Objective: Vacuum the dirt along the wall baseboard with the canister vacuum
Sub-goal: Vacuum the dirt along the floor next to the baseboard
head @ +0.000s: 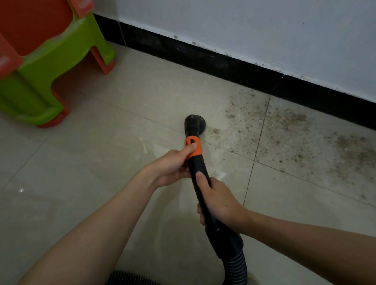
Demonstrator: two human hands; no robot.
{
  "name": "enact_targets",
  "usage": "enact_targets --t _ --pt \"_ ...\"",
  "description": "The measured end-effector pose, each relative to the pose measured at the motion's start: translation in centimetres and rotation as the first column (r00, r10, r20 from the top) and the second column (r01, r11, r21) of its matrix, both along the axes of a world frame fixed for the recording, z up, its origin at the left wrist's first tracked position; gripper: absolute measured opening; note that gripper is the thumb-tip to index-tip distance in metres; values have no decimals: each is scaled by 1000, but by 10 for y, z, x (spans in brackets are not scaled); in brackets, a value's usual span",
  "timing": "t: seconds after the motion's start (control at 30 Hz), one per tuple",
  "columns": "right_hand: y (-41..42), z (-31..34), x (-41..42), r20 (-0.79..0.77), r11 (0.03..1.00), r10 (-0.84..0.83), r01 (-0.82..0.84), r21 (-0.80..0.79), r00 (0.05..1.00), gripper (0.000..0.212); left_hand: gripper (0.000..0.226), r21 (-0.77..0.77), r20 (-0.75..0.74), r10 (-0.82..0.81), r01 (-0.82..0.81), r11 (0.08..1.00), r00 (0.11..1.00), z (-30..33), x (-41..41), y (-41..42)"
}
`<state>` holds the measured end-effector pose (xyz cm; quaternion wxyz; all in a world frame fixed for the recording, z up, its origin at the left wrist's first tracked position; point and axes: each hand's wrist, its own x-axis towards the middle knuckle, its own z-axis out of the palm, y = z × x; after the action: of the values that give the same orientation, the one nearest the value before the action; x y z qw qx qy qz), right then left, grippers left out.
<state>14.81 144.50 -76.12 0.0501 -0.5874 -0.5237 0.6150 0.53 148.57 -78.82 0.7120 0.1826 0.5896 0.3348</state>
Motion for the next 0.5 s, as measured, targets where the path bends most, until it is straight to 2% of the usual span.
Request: enact_targets --t 0.07,0.2,0.27,0.37,0.5 --pt "0 0 2 -15 1000 11 -12 -11 1000 44 34 -8 -14 45 -46 999 999 -1 5 -2" --pt "5 5 1 -76 993 92 -97 -64 993 48 35 55 -210 241 -235 971 948 -9 12 -12" --pt "10 9 -1 -105 984 131 -142 -106 986 49 37 95 -254 335 -321 942 907 -10 11 -19" --pt "19 14 -7 -118 960 228 -243 -137 966 56 40 163 -345 487 -460 873 802 -11 8 -30" --pt "23 16 -18 -136 903 365 -386 -189 921 53 33 165 -321 690 -680 715 649 -10 6 -46"
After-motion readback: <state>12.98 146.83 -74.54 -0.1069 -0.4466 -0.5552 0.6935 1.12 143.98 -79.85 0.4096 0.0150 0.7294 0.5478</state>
